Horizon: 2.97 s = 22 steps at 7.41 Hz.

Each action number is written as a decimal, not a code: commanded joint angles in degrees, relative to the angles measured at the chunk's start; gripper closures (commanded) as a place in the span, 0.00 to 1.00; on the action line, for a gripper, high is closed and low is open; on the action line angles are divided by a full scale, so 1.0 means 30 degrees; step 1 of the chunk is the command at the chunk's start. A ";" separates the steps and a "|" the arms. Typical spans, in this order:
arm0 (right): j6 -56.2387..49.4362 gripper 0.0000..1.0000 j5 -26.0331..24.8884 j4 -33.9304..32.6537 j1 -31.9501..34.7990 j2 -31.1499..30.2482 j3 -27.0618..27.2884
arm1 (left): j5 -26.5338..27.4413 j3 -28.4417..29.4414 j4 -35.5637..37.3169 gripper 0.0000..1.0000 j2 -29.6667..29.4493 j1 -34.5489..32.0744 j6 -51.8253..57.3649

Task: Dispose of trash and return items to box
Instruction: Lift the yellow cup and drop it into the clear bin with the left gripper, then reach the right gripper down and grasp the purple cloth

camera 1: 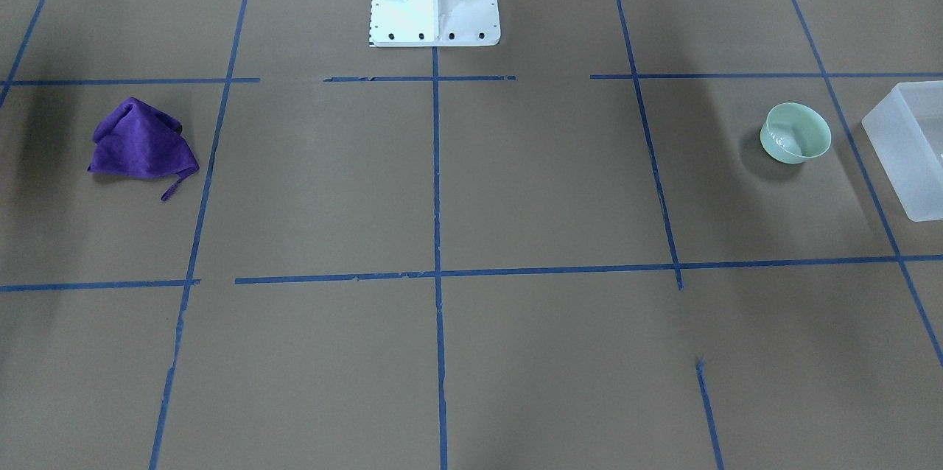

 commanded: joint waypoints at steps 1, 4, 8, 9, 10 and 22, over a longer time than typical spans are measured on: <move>0.0000 0.00 0.0000 0.0000 -0.0250 0.0002 -0.0112 | -0.0495 0.2865 -0.0644 1.00 -0.0553 0.0013 -0.0051; 0.0000 0.00 -0.0029 0.0000 -0.0749 0.0002 -0.0200 | -0.4383 0.5069 -0.0797 1.00 -0.0554 0.0774 -0.0227; 0.0000 0.00 -0.0029 0.0000 -0.0749 0.0266 -0.0582 | -0.4542 0.5278 -0.0856 0.59 -0.0583 0.0951 -0.0199; 0.0000 0.00 0.0000 0.0000 -0.0749 0.0382 -0.0553 | -0.4513 0.4901 -0.0856 0.53 -0.0554 0.0951 -0.0170; 0.0145 0.00 0.0000 0.0000 -0.0894 0.0412 -0.0233 | -0.4455 0.3273 -0.0769 0.40 -0.0177 0.0922 -0.0140; 0.7910 0.60 -0.9372 -0.0087 -1.3522 -0.3747 0.8529 | -0.4688 -0.6322 -0.1412 0.00 0.2170 0.1419 -0.8987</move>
